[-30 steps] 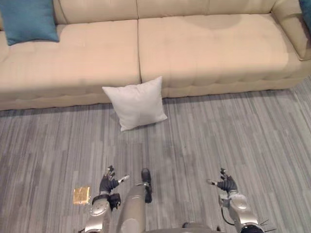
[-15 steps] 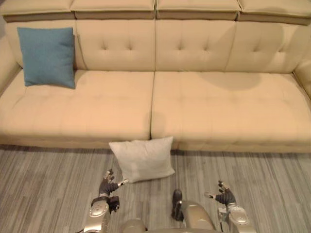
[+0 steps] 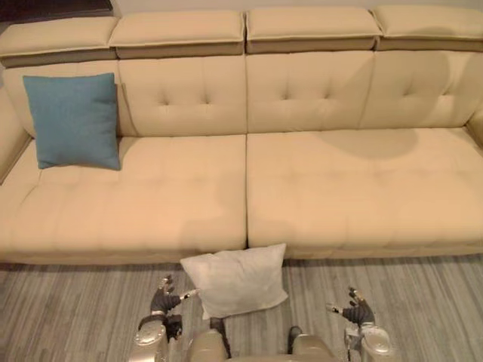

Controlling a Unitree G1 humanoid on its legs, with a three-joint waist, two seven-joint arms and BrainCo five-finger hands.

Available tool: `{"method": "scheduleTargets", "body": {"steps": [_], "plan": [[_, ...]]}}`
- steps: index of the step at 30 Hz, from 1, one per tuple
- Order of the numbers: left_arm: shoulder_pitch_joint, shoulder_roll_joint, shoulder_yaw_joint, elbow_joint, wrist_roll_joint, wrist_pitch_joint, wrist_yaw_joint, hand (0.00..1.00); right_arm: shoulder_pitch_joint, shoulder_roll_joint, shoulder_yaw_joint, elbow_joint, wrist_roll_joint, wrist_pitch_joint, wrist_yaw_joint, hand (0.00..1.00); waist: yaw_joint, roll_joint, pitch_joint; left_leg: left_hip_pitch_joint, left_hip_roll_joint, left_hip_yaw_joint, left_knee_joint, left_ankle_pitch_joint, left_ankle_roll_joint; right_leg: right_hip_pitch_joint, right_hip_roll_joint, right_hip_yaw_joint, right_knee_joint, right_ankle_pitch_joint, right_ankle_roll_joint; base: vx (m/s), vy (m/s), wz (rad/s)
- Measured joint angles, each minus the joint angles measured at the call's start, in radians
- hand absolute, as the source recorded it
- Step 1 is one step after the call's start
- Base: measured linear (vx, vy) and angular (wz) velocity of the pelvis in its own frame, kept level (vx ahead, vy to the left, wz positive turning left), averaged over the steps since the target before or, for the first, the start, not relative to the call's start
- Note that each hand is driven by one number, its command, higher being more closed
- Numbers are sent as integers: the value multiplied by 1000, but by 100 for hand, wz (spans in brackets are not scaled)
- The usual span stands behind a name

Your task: Pick up cushions and gather them together orderly.

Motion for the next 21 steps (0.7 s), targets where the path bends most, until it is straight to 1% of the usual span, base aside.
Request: {"method": "scheduleTargets", "body": {"steps": [1, 2, 3, 4, 5, 6, 7, 8, 9, 10, 11, 12, 13, 14, 16, 17, 18, 19, 20, 21], "plan": [[-7, 9, 0, 0, -1, -1, 8, 0, -25, -3, 0, 0, 0, -1, -2, 0, 0, 4, 15, -24, -6, -2, 20, -5, 7, -18, -2, -1, 10, 0, 3, -2, 67, -1], [-29, 16, 1, 1, -1, -2, 10, 0, -54, -8, 0, 1, 0, -1, -4, 0, -1, 8, 41, -46, -5, -4, 47, -7, 10, -37, -6, 0, 31, -4, 8, -56, 47, 4], [-65, 21, 1, 0, -3, -4, 13, 0, -100, -21, 5, 7, 1, -2, -7, 0, 0, 13, 75, -94, -2, -10, 90, -9, 15, -77, -10, 3, 73, -11, 17, -70, 25, 2], [-81, 22, 1, 0, -7, -7, 15, 0, -124, -31, 16, 13, 1, -3, -12, 0, 0, 18, 92, -120, 1, -11, 113, -12, 19, -104, -11, 5, 97, -13, 17, -153, 42, -6], [-121, 25, 1, -1, -14, -14, 23, 0, -183, -46, 38, 16, 2, -3, -24, 0, 6, 24, 136, -175, 13, -6, 167, -25, 35, -165, -11, 12, 155, -20, 17, -148, 43, -16], [-153, 32, 1, -1, -33, -15, 32, 0, -225, -51, 52, 15, 4, -6, -30, 0, 12, 20, 165, -220, 20, 1, 210, -39, 40, -219, -13, 28, 204, -34, 19, -176, 46, -19], [-170, 34, 1, -2, -41, -15, 35, 0, -243, -54, 62, 13, 4, -6, -37, 0, 13, 22, 174, -252, 31, 5, 237, -55, 41, -254, -13, 33, 232, -43, 20, -211, 47, -23], [-208, 40, 1, -4, -71, -16, 40, 0, -284, -55, 80, 10, 5, -5, -46, 0, 17, 21, 200, -319, 50, 15, 305, -91, 46, -331, -11, 51, 303, -63, 20, -212, 47, -21], [-235, 46, 1, -5, -85, -17, 48, 0, -313, -55, 93, 8, 5, -5, -46, 0, 20, 23, 224, -364, 63, 15, 358, -115, 48, -375, -10, 59, 351, -77, 19, -266, 63, -22], [-250, 51, 2, -5, -96, -19, 52, 0, -331, -54, 103, 8, 6, -5, -48, 0, 22, 21, 237, -393, 69, 15, 389, -134, 45, -406, -10, 66, 379, -88, 19, -219, 53, -20], [-286, 59, 8, -7, -120, -24, 55, 0, -364, -56, 113, 8, 10, -5, -49, 0, 28, 21, 254, -460, 83, 17, 450, -159, 44, -479, -8, 81, 437, -101, 20, -255, 54, -23], [-315, 60, 27, -7, -133, -26, 56, 0, -394, -58, 119, 9, 12, -4, -58, 0, 38, 22, 255, -524, 96, 18, 488, -169, 46, -545, -6, 88, 469, -103, 19, -187, 37, -23], [-335, 61, 40, -7, -145, -28, 58, 0, -411, -60, 123, 9, 13, -4, -66, 0, 41, 21, 261, -557, 101, 17, 505, -172, 52, -578, -4, 90, 483, -103, 19, -152, 15, -16], [-384, 64, 75, -8, -158, -32, 60, 0, -458, -68, 124, 12, 21, -3, -75, 0, 41, 20, 285, -623, 116, 17, 542, -174, 56, -641, 0, 92, 515, -102, 19, -130, -8, -12], [-449, 71, 114, -8, -173, -34, 77, 0, -526, -82, 122, 12, 48, -3, -92, 0, 42, 14, 301, -725, 132, 11, 601, -177, 61, -745, 6, 99, 576, -107, 13, -118, -16, -9], [-509, 78, 134, -7, -188, -35, 80, 0, -582, -102, 119, 14, 62, -3, -110, 0, 43, 9, 325, -803, 136, 6, 646, -179, 68, -824, 5, 106, 627, -115, 13, -69, -7, -2], [-531, 80, 143, -7, -188, -35, 81, 0, -611, -111, 116, 17, 70, -3, -114, 0, 42, 10, 338, -831, 138, 2, 665, -181, 72, -852, 5, 108, 647, -119, 14, -81, -10, -5], [-580, 86, 162, -6, -190, -35, 89, 0, -678, -127, 114, 28, 93, -3, -130, 0, 42, 11, 354, -905, 151, -3, 713, -183, 83, -924, 9, 111, 693, -126, 13, -95, -18, -10], [-630, 94, 186, -6, -201, -35, 97, 0, -748, -144, 114, 41, 112, -3, -135, 0, 43, 8, 359, -993, 161, -13, 763, -185, 88, -1009, 13, 114, 745, -132, 11, -86, -16, -12], [-652, 96, 196, -6, -207, -36, 99, 0, -773, -151, 114, 42, 123, -4, -139, 0, 43, 8, 360, -1027, 167, -15, 783, -186, 89, -1042, 14, 114, 764, -134, 11, -77, -29, -7]]}}
